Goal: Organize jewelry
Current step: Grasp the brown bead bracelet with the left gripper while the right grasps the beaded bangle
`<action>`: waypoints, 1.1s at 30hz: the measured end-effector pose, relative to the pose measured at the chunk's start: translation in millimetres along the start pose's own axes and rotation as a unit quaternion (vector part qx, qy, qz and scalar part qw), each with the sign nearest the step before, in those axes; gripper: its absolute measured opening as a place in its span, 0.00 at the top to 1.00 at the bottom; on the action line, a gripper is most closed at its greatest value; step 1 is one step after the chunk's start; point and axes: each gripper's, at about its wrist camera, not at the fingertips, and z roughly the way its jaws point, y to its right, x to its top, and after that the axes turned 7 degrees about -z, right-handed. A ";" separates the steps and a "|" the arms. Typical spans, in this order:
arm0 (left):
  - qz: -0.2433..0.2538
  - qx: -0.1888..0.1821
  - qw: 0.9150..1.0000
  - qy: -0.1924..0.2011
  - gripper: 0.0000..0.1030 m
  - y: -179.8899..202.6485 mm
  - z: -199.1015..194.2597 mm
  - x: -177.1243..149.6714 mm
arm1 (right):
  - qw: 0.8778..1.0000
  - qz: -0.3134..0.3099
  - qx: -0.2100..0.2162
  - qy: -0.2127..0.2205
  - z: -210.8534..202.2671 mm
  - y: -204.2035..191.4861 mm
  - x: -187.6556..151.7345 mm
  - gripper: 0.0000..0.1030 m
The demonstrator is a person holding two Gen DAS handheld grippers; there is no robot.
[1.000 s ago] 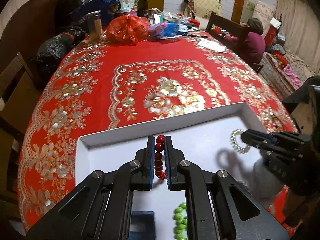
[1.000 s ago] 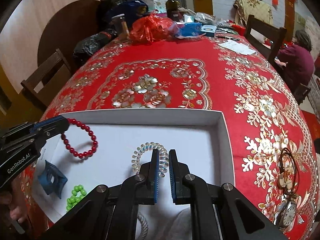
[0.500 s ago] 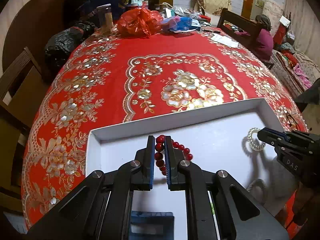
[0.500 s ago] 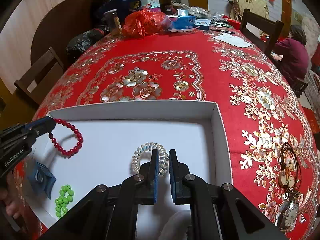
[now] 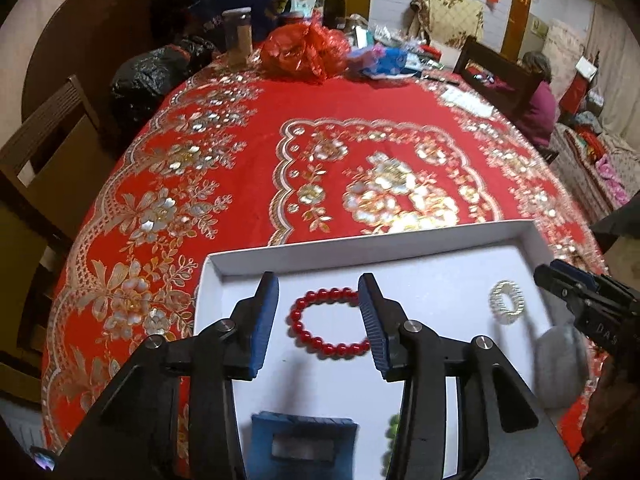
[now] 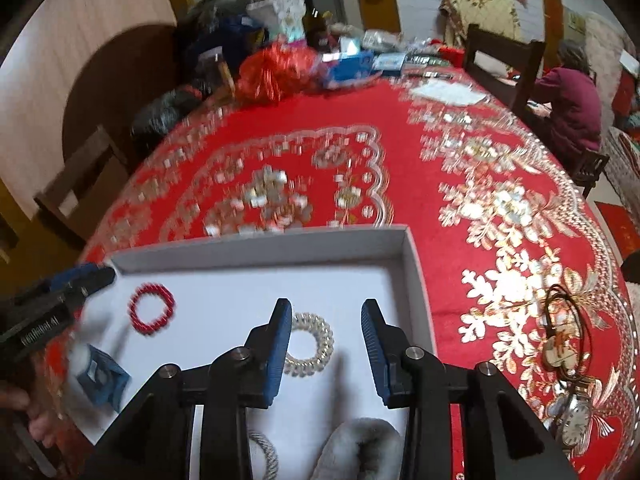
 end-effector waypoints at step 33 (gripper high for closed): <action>0.146 -0.072 0.984 -0.074 0.50 91.1 -61.9 -188.2 | 0.997 -0.074 0.029 -0.020 -114.3 -26.4 -175.7 0.67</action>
